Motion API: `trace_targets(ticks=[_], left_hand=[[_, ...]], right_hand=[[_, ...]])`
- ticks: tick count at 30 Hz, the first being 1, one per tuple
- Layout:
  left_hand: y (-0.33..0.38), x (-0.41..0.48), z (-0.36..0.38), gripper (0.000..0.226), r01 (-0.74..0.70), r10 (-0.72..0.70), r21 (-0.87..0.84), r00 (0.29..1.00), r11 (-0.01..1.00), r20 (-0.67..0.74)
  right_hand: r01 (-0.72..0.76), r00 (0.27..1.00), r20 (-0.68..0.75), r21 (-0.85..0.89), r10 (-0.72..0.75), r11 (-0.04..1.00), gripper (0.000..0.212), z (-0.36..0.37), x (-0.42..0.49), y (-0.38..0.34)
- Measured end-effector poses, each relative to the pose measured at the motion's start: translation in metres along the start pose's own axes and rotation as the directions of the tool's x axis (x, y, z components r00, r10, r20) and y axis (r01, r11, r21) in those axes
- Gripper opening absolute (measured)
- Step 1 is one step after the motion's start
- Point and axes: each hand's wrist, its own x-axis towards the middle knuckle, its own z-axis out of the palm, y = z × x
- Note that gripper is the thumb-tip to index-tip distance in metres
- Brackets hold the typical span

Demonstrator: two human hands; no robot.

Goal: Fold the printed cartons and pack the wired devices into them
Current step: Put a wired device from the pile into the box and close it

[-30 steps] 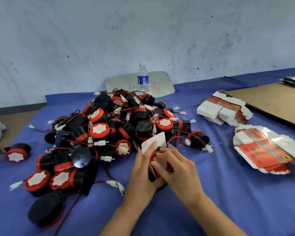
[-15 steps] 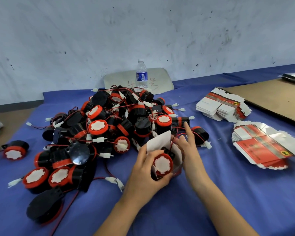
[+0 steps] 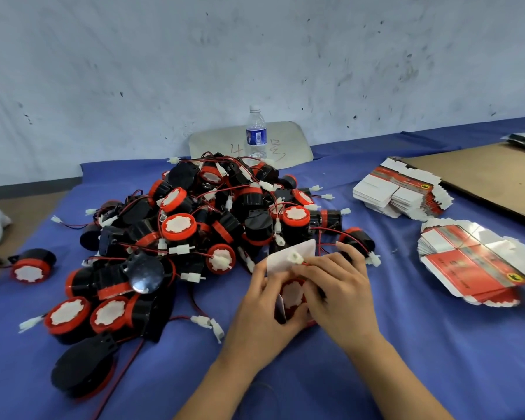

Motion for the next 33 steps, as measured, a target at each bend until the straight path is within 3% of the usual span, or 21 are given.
trace_targets(ticks=[4, 10, 14, 16, 18, 22, 26, 33], left_hand=[[-0.0012, -0.0011, 0.0008, 0.053, -0.001, 0.001, -0.036, 1.0, 0.999, 0.012], [-0.0083, -0.0009, 0.0031, 0.057, 0.036, -0.029, -0.081, 0.996, 0.996, 0.082], [-0.008, -0.0011, 0.0044, 0.06, 0.029, -0.025, -0.114, 0.999, 0.993, 0.036], [-0.0084, -0.0018, 0.0045, 0.051, 0.02, -0.017, -0.095, 0.999, 0.995, 0.028], [-0.0076, -0.0028, 0.0048, 0.037, 0.013, -0.013, -0.013, 1.0, 1.0, 0.022], [-0.0051, -0.0027, 0.0049, 0.029, 0.062, -0.062, 0.04, 0.998, 0.997, -0.02], [-0.0041, -0.0025, 0.0053, 0.032, 0.08, -0.079, 0.089, 0.997, 0.993, -0.017], [-0.0054, -0.0028, 0.0066, 0.039, 0.097, -0.099, 0.131, 0.995, 0.987, 0.006]], right_hand=[[-0.036, 0.995, 0.09, -0.133, 0.048, 0.99, 0.026, 0.0005, -0.0012, 0.0], [-0.039, 0.976, 0.211, -0.065, 0.052, 0.997, 0.033, 0.0029, -0.005, -0.0018], [-0.048, 0.987, 0.159, 0.09, 0.033, 0.995, 0.027, 0.0046, -0.0053, 0.0013], [-0.185, 0.979, 0.126, 0.207, 0.161, 0.961, 0.03, 0.0032, -0.0052, 0.0011], [-0.307, 0.952, 0.086, 0.314, 0.294, 0.898, 0.038, -0.0004, -0.0042, 0.0006], [-0.294, 0.95, 0.039, 0.452, 0.31, 0.842, 0.059, -0.005, -0.0016, -0.004], [-0.329, 0.913, -0.096, 0.401, 0.396, 0.855, 0.065, -0.0024, -0.0024, -0.0009], [-0.321, 0.916, -0.063, 0.476, 0.395, 0.819, 0.042, -0.0051, -0.0015, -0.0041]])
